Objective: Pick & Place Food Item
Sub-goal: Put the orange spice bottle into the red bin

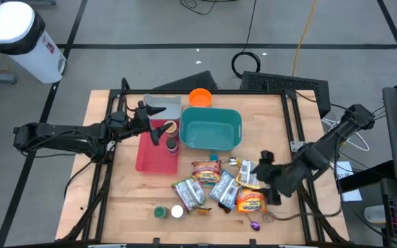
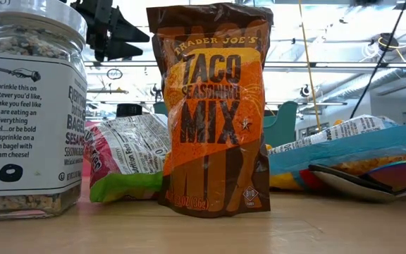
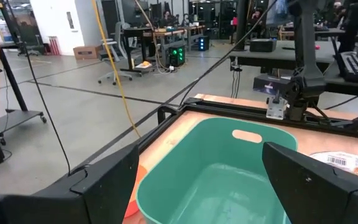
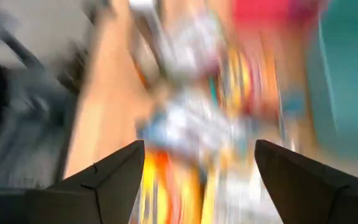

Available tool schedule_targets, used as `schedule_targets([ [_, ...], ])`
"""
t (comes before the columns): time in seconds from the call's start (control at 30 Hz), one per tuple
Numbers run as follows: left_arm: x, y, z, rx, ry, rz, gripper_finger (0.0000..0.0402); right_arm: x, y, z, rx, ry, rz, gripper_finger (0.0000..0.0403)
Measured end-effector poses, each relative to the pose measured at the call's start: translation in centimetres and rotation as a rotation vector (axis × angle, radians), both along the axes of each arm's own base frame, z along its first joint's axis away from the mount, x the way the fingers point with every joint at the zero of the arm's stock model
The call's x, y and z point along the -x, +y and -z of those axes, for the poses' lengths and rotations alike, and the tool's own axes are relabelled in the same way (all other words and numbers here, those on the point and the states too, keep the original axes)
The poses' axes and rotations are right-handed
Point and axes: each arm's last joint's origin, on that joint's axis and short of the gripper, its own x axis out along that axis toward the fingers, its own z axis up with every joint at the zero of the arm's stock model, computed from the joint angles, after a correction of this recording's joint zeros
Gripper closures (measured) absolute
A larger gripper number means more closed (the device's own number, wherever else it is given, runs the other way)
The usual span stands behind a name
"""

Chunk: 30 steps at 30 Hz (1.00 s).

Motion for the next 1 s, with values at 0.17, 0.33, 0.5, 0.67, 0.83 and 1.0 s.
schedule_targets([
  [0.17,0.0,0.0,0.0,0.0,0.0,0.0,0.0048,0.6,1.3,0.5,-0.144,0.317,0.244,0.0119],
  [0.33,0.0,0.0,0.0,0.0,0.002,0.0,0.0049,1.2,1.8,2.4,-0.142,0.54,0.404,0.0125],
  [0.5,0.0,0.0,0.2,0.016,0.02,-0.001,0.0044,1.2,2.0,3.7,-0.057,0.617,0.489,0.0126],
  [0.67,0.0,0.0,0.4,0.029,0.036,0.0,0.0048,1.1,2.4,5.7,-0.039,0.697,0.511,0.0126],
  [0.83,0.0,0.0,0.5,0.029,0.042,0.0,0.0043,1.1,2.7,6.7,-0.072,0.713,0.506,0.0126],
  [1.0,0.0,0.0,0.5,0.03,0.043,-0.001,0.0039,1.2,2.6,6.5,-0.09,0.693,0.496,0.0126],
])
